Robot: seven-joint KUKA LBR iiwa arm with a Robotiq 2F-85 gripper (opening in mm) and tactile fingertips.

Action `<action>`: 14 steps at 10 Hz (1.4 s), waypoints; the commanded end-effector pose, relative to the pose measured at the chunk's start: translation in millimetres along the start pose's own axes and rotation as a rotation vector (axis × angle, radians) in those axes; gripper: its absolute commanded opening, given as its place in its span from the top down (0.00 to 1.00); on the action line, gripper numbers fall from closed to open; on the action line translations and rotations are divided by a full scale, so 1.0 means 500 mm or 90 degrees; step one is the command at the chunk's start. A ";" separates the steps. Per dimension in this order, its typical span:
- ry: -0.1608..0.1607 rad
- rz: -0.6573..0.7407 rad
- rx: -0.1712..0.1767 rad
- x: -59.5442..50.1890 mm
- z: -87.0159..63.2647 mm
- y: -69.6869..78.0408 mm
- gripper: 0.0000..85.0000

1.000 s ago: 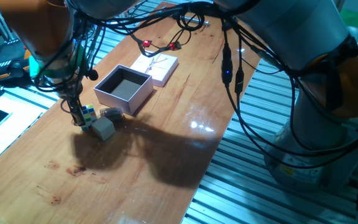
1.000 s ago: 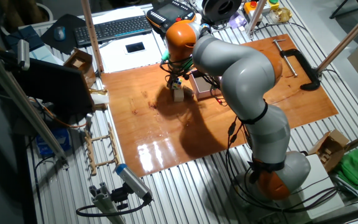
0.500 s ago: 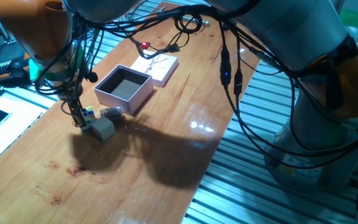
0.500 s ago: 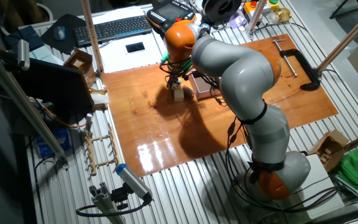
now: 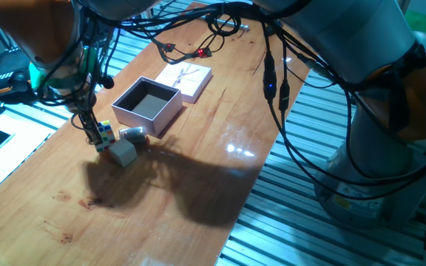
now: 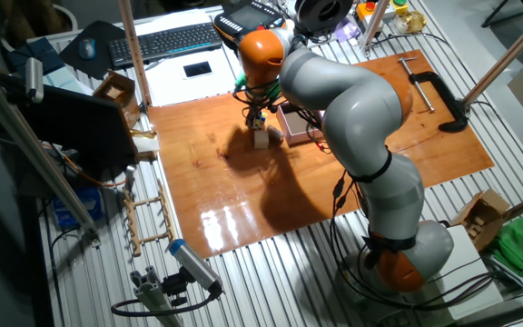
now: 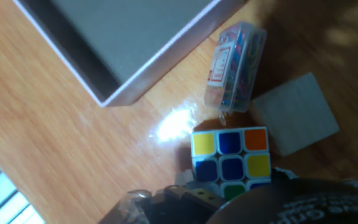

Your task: Take everything out of the gift box

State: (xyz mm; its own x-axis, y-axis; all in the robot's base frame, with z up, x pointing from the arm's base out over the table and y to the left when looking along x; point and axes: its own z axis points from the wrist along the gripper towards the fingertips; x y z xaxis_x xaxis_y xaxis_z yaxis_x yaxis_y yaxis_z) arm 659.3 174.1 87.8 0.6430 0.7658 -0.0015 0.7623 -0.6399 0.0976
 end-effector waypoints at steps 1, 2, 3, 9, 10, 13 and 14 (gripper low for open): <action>0.004 0.000 -0.002 0.001 0.006 -0.001 0.27; 0.009 0.000 -0.003 0.004 0.016 -0.001 0.28; 0.010 0.000 -0.005 0.005 0.023 -0.001 0.28; 0.016 -0.002 -0.004 0.005 0.044 0.001 0.15; 0.011 -0.003 -0.003 0.005 0.042 0.002 0.08; -0.014 -0.016 0.006 -0.006 -0.018 0.018 0.03; -0.015 -0.033 0.015 -0.015 -0.039 0.021 0.05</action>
State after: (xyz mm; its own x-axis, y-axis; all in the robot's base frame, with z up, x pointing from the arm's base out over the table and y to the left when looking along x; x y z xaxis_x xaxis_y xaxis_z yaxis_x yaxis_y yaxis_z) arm 659.7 162.2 103.7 0.5993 0.8000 -0.0303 0.7996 -0.5963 0.0711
